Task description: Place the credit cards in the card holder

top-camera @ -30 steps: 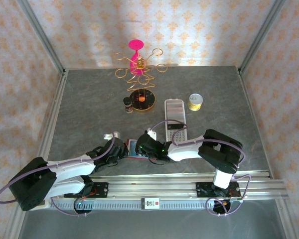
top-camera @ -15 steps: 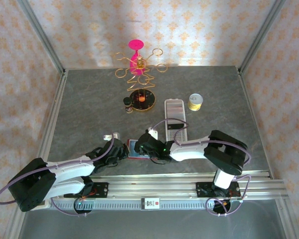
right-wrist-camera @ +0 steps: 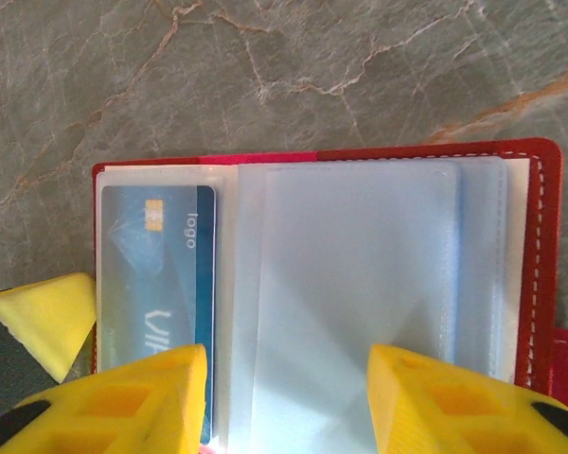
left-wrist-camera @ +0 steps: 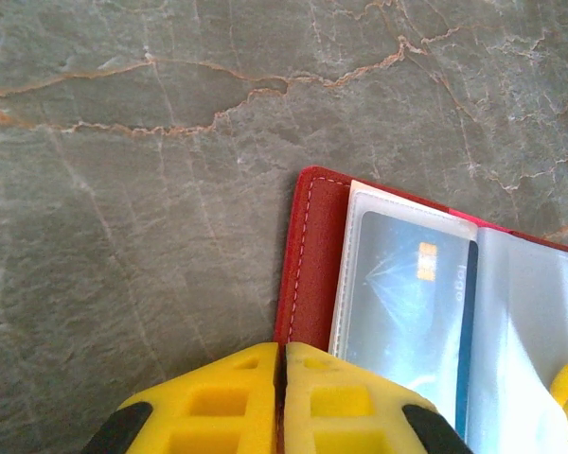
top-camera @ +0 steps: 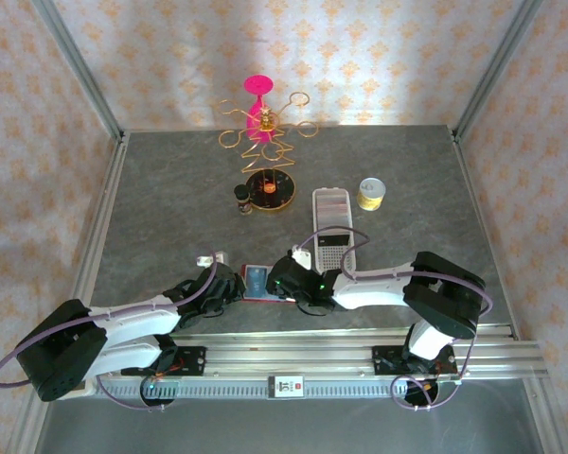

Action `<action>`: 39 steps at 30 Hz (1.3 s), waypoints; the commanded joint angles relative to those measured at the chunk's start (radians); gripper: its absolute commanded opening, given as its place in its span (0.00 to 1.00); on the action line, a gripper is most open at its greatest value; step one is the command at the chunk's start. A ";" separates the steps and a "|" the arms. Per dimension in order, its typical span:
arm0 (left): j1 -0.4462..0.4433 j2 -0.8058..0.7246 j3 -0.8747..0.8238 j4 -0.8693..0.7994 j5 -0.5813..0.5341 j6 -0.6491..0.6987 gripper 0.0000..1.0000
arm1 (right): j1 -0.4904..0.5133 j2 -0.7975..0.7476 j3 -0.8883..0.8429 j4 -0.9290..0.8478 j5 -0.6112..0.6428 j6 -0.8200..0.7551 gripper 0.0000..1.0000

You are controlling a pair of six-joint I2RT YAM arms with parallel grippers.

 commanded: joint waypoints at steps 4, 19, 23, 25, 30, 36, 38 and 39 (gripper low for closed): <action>-0.016 0.029 -0.017 -0.112 0.047 0.001 0.09 | 0.007 0.032 -0.007 -0.002 -0.004 0.013 0.46; -0.015 0.009 -0.046 -0.055 0.069 -0.022 0.09 | 0.007 0.094 0.025 0.235 -0.081 0.062 0.43; -0.015 -0.005 -0.058 -0.040 0.075 -0.038 0.10 | 0.008 0.099 0.022 0.292 -0.095 0.080 0.42; -0.016 -0.006 -0.076 0.001 0.093 -0.051 0.10 | 0.008 0.098 0.018 0.325 -0.100 0.087 0.41; -0.016 -0.002 -0.086 0.010 0.094 -0.061 0.10 | 0.008 0.117 0.033 0.358 -0.111 0.092 0.40; -0.016 -0.021 -0.106 0.010 0.088 -0.072 0.10 | 0.008 0.148 0.045 0.416 -0.124 0.096 0.39; -0.016 -0.029 -0.116 0.011 0.088 -0.077 0.10 | 0.008 0.156 0.059 0.449 -0.134 0.090 0.39; -0.016 -0.033 -0.119 0.008 0.086 -0.078 0.10 | 0.008 0.159 0.065 0.467 -0.140 0.088 0.39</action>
